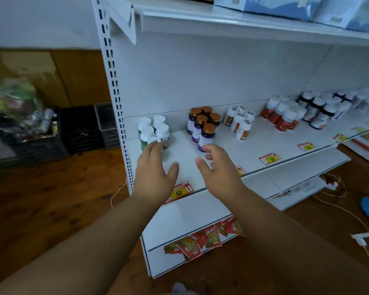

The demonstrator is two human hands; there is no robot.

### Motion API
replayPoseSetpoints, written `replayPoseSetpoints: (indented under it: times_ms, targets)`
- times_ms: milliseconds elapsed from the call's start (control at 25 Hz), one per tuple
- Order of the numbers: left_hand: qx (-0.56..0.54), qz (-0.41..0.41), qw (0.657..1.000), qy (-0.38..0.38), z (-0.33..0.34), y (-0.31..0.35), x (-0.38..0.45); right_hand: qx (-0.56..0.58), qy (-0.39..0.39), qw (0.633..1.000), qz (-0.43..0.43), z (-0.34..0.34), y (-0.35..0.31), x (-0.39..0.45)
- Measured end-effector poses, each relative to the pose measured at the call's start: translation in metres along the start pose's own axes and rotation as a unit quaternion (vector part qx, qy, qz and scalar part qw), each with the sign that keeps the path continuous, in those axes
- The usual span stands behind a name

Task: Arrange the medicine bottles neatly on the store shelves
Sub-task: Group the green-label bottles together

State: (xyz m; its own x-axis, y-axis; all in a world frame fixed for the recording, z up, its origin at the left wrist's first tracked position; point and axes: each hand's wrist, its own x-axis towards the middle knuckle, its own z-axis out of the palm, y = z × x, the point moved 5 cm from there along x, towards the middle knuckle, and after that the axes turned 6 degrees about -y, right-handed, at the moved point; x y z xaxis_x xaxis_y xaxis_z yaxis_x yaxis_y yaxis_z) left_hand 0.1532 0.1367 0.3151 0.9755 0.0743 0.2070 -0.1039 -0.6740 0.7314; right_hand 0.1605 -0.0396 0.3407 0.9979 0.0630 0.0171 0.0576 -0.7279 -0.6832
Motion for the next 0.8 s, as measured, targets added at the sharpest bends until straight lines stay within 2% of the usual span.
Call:
replayPoseSetpoints:
  times_ms: [200, 280, 400, 480, 560, 640, 800]
  targets:
    - [-0.046, -0.087, 0.994, 0.052, -0.001, -0.025, 0.016, 0.094, -0.087, 0.992, 0.011, 0.032, -0.001, 0.05]
    - [-0.136, -0.149, 0.978, 0.05, -0.001, -0.035, 0.025, 0.158, -0.123, 0.978, 0.057, 0.048, 0.002, 0.067]
    - [-0.331, -0.26, 0.907, 0.024, 0.002, -0.054, 0.044, 0.274, -0.152, 0.935, 0.167, 0.074, 0.007, 0.095]
    - [-0.403, -0.319, 0.858, 0.001, 0.008, -0.07, 0.058, 0.317, -0.146, 0.918, 0.186, 0.085, 0.007, 0.119]
    - [-0.442, -0.351, 0.825, -0.027, 0.013, -0.08, 0.074, 0.337, -0.13, 0.911, 0.2, 0.096, 0.006, 0.143]
    - [-0.45, -0.358, 0.817, -0.044, 0.017, -0.087, 0.085, 0.353, -0.142, 0.903, 0.198, 0.119, 0.019, 0.174]
    - [-0.438, -0.296, 0.845, -0.074, 0.02, -0.081, 0.099, 0.378, -0.167, 0.888, 0.199, 0.13, 0.005, 0.181]
